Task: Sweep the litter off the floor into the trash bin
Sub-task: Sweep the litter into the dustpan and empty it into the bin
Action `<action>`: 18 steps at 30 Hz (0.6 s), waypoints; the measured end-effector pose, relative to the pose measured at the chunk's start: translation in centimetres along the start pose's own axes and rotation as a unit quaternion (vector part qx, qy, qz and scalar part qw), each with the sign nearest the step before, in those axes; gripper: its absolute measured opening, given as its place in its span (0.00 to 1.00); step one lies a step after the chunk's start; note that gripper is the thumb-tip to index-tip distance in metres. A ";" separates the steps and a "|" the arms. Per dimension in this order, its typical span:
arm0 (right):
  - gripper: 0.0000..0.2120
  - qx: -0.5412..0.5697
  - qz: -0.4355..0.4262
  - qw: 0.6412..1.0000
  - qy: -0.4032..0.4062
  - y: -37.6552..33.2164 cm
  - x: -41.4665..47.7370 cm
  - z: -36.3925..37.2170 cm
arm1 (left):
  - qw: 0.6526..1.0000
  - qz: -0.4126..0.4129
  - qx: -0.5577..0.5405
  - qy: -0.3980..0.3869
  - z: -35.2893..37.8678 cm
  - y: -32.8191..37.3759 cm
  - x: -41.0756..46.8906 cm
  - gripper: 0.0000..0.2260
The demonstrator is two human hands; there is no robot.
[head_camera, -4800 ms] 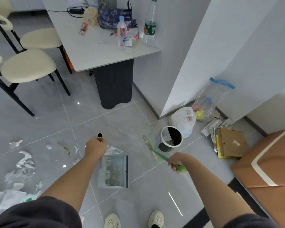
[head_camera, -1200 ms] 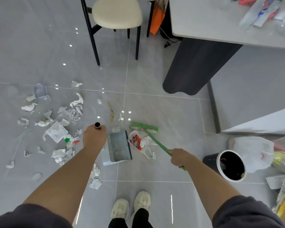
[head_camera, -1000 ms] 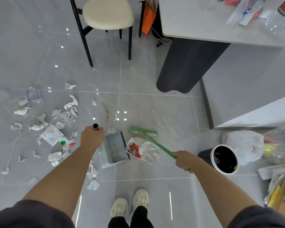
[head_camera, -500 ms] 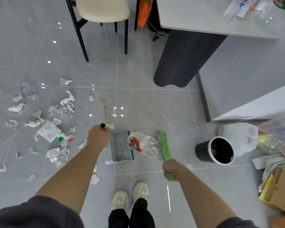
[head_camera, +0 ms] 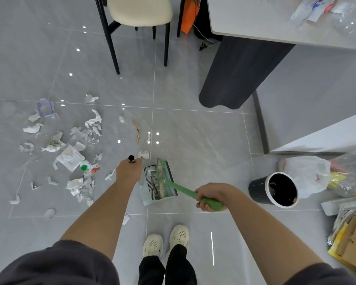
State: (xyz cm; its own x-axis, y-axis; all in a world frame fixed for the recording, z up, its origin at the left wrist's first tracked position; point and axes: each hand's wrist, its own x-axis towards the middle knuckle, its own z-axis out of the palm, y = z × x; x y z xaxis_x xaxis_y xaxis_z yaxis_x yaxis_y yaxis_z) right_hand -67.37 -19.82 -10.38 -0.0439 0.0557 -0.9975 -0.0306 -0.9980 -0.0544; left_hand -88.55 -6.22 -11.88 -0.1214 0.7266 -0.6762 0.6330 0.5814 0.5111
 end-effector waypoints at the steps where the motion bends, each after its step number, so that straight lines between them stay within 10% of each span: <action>1: 0.18 -0.013 0.008 1.000 0.009 0.1 0.0 -0.2 | 1.000 -0.002 -0.006 0.000 0.0 -0.1 0.1 0.16; 7: 0.03 -0.084 -0.010 0.995 0.054 -0.9 -2.2 -1.0 | 0.998 -0.012 -0.049 0.034 -0.3 -0.8 -0.2 0.15; 18: 0.13 -0.271 -0.042 0.949 0.153 -6.2 -6.5 -7.7 | 0.992 -0.014 -0.080 0.096 -2.8 3.8 0.1 0.13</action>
State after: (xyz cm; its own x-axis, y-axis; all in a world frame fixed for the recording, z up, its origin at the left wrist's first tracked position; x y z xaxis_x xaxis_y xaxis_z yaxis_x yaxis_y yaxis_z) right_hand -59.23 -14.19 -3.95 0.2310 0.2086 -0.9503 0.5011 -0.8628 -0.0676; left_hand -88.29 -2.86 -8.52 -0.2906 0.7573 -0.5849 0.5003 0.6413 0.5818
